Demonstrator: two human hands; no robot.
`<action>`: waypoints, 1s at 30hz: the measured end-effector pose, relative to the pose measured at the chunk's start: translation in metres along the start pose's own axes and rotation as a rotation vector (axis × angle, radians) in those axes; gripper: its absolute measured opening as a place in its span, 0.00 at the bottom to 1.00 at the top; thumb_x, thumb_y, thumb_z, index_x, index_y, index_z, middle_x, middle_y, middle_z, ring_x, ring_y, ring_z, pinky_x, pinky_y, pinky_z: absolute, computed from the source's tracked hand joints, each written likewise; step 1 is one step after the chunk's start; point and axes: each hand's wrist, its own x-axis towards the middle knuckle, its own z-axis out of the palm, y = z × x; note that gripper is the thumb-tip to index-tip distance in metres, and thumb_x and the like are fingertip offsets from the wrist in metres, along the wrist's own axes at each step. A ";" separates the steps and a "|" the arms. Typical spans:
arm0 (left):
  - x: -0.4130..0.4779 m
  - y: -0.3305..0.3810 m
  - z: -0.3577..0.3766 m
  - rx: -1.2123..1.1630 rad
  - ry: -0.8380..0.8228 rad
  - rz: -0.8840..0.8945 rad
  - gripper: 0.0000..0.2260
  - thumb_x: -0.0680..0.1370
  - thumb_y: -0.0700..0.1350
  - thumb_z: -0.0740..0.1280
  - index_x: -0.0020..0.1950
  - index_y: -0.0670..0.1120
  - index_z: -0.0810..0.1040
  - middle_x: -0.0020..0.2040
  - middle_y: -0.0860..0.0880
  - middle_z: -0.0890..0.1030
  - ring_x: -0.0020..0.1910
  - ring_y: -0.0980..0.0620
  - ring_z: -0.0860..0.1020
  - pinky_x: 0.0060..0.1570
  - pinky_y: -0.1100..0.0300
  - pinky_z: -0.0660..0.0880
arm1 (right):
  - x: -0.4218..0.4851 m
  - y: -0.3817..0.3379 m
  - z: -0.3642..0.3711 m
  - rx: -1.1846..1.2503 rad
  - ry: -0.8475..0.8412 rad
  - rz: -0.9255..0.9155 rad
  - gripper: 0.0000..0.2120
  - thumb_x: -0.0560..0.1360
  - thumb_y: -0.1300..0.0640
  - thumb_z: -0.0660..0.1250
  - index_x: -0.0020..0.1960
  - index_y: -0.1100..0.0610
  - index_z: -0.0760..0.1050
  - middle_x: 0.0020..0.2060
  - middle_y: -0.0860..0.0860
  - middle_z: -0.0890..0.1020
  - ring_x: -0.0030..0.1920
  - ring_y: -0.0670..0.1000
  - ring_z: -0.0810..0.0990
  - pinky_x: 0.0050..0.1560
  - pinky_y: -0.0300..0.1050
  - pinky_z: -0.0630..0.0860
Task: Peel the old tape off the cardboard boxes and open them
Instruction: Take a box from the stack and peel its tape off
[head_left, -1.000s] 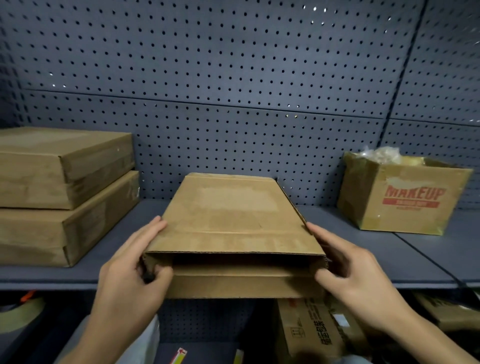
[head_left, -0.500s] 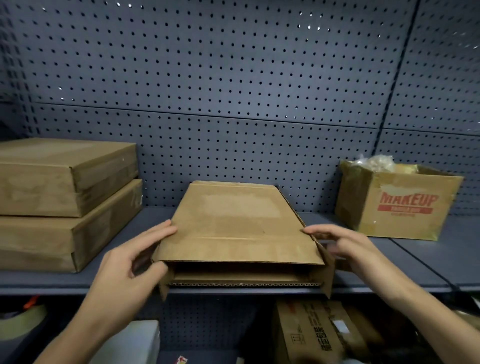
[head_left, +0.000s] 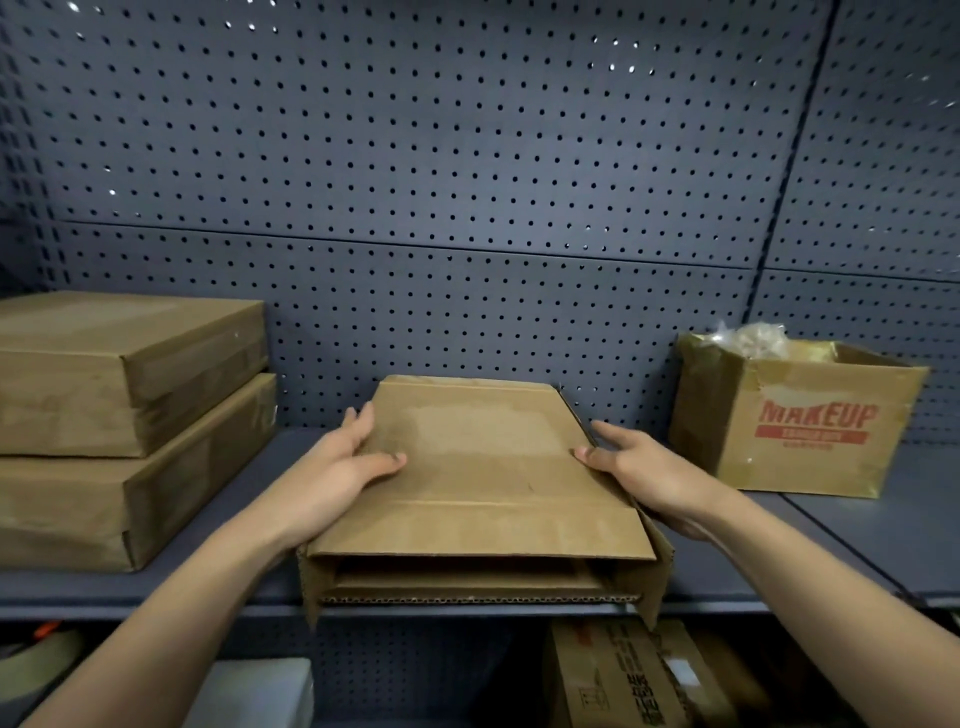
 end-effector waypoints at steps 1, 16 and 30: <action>0.001 0.001 0.004 0.014 -0.006 -0.007 0.36 0.80 0.51 0.65 0.81 0.51 0.47 0.81 0.54 0.48 0.78 0.58 0.49 0.75 0.57 0.47 | 0.001 0.003 -0.003 0.062 -0.005 0.013 0.33 0.81 0.51 0.65 0.81 0.54 0.54 0.72 0.50 0.69 0.63 0.51 0.76 0.65 0.48 0.73; -0.006 0.022 0.033 0.519 -0.294 -0.053 0.36 0.82 0.61 0.55 0.81 0.52 0.39 0.78 0.49 0.29 0.78 0.51 0.33 0.74 0.55 0.37 | 0.006 0.029 -0.034 0.493 -0.142 0.215 0.28 0.80 0.73 0.57 0.75 0.51 0.68 0.61 0.57 0.79 0.59 0.58 0.80 0.43 0.43 0.83; -0.006 0.020 0.039 0.622 -0.372 -0.046 0.36 0.81 0.64 0.52 0.80 0.55 0.34 0.77 0.49 0.26 0.75 0.51 0.27 0.72 0.56 0.34 | 0.022 0.023 -0.020 0.239 -0.102 0.219 0.30 0.77 0.65 0.57 0.74 0.41 0.68 0.69 0.50 0.70 0.58 0.54 0.78 0.51 0.47 0.77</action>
